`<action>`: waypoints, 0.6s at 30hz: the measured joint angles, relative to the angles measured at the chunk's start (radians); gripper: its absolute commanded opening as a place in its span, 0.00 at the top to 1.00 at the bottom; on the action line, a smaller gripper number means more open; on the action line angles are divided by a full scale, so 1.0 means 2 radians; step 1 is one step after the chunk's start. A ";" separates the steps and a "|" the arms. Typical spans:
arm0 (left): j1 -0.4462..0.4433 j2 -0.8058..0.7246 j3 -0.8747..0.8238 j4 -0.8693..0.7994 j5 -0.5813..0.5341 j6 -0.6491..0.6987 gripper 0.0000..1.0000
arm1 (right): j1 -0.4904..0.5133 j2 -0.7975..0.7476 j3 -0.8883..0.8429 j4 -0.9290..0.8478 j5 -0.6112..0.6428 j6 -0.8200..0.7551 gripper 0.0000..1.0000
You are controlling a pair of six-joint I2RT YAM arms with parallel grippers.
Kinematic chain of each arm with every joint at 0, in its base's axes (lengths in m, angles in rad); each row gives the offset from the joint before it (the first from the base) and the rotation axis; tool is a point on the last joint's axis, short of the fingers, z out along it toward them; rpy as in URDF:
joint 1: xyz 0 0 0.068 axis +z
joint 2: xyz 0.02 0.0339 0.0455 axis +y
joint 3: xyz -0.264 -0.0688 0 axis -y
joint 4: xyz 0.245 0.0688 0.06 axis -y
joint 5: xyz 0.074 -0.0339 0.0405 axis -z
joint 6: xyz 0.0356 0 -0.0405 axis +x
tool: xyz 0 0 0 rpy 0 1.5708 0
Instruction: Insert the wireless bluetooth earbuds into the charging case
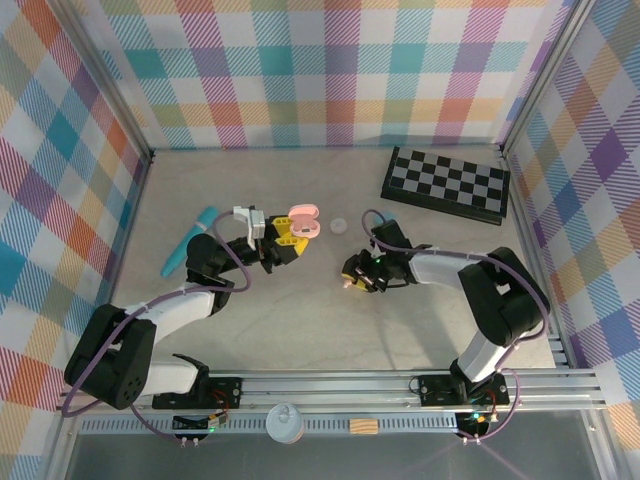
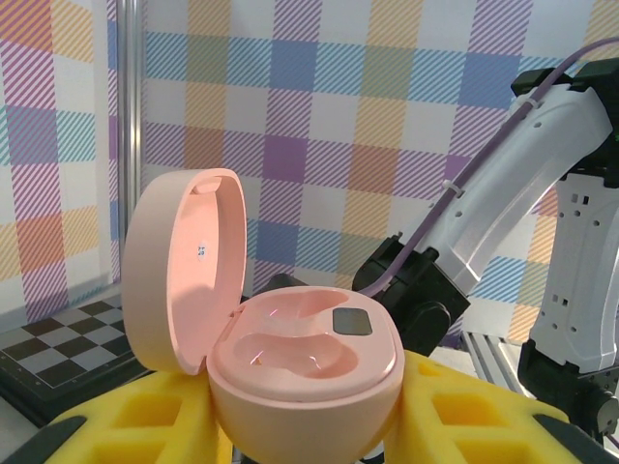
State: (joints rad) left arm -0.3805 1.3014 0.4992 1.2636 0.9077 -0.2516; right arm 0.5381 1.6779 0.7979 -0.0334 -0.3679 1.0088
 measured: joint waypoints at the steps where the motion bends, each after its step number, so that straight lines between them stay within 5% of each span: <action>1: 0.000 -0.001 0.000 0.000 0.000 0.000 0.63 | 0.000 0.005 0.004 0.000 -0.002 0.000 0.59; 18: 0.009 -0.007 -0.003 0.000 0.000 -0.006 0.63 | 0.001 0.047 0.096 -0.095 -0.012 -0.103 0.63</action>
State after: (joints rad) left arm -0.3634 1.2869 0.4931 1.2636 0.9073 -0.2626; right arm 0.5407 1.7718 0.9901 -0.2241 -0.3916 0.8028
